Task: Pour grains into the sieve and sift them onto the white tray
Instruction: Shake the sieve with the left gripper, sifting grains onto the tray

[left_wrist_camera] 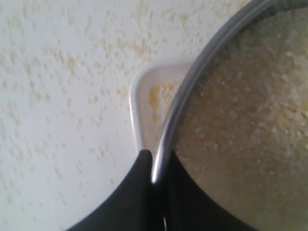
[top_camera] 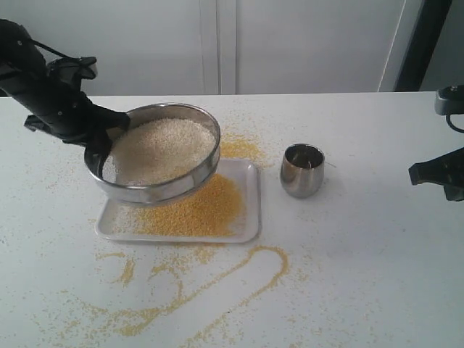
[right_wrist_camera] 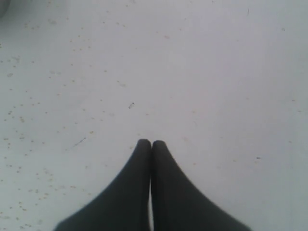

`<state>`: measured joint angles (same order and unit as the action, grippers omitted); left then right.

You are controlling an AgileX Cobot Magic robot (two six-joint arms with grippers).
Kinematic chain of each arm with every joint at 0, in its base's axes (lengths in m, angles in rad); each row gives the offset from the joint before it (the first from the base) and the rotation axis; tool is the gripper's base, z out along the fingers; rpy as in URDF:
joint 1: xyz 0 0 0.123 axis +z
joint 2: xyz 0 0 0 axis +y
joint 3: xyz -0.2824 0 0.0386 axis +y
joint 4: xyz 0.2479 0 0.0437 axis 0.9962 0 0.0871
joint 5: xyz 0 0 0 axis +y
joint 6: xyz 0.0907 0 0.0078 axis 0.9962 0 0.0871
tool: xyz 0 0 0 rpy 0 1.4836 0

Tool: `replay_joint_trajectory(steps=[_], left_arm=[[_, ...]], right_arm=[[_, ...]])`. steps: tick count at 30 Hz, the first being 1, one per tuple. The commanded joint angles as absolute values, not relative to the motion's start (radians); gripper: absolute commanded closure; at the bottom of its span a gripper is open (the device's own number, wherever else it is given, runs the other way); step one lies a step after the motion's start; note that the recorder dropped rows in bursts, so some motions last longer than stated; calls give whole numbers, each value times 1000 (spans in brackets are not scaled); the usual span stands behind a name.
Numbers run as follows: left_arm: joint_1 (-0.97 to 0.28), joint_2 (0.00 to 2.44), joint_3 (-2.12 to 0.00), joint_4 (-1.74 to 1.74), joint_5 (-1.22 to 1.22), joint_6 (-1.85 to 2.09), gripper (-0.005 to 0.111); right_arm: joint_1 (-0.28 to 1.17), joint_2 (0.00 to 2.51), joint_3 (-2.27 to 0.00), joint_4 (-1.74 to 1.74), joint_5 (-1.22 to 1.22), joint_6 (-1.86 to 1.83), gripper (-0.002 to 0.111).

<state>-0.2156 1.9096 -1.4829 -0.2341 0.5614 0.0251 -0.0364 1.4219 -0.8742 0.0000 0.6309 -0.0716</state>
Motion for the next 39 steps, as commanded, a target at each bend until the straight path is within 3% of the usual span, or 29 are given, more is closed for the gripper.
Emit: replay_joint_trajectory(steps=[1, 2, 5, 8, 11, 12, 16, 21, 26, 29, 34, 39], left_arm=[[-238, 1886, -1486, -218, 519, -6, 107], [-216, 1888, -1479, -234, 498, -174, 107], [-279, 1884, -1478, -316, 558, 460, 107], [-245, 1906, -1476, -342, 499, -66, 107], [-313, 1903, -1476, -321, 580, 452, 107], [-313, 1903, -1476, -297, 594, 458, 107], [-222, 1903, -1474, -287, 515, -84, 107], [-306, 1889, -1428, -384, 505, 409, 107], [-261, 1891, -1385, -338, 388, -102, 107], [-281, 1863, -1381, -310, 388, 184, 107], [-211, 1849, -1366, -305, 417, -61, 107], [-298, 1809, -1312, -305, 400, 430, 107]], right_arm=[[-41, 1415, -869, 0, 620, -71, 108], [-41, 1415, -869, 0, 620, -71, 108], [-41, 1415, -869, 0, 617, -71, 108], [-41, 1415, -869, 0, 622, -71, 108], [-41, 1415, -869, 0, 620, -71, 108], [-41, 1415, -869, 0, 620, -71, 108], [-41, 1415, -869, 0, 620, -71, 108], [-41, 1415, -869, 0, 618, -71, 108], [-41, 1415, -869, 0, 618, -71, 108], [-41, 1415, -869, 0, 618, -71, 108], [-41, 1415, -869, 0, 621, -71, 108], [-41, 1415, -869, 0, 621, -71, 108]])
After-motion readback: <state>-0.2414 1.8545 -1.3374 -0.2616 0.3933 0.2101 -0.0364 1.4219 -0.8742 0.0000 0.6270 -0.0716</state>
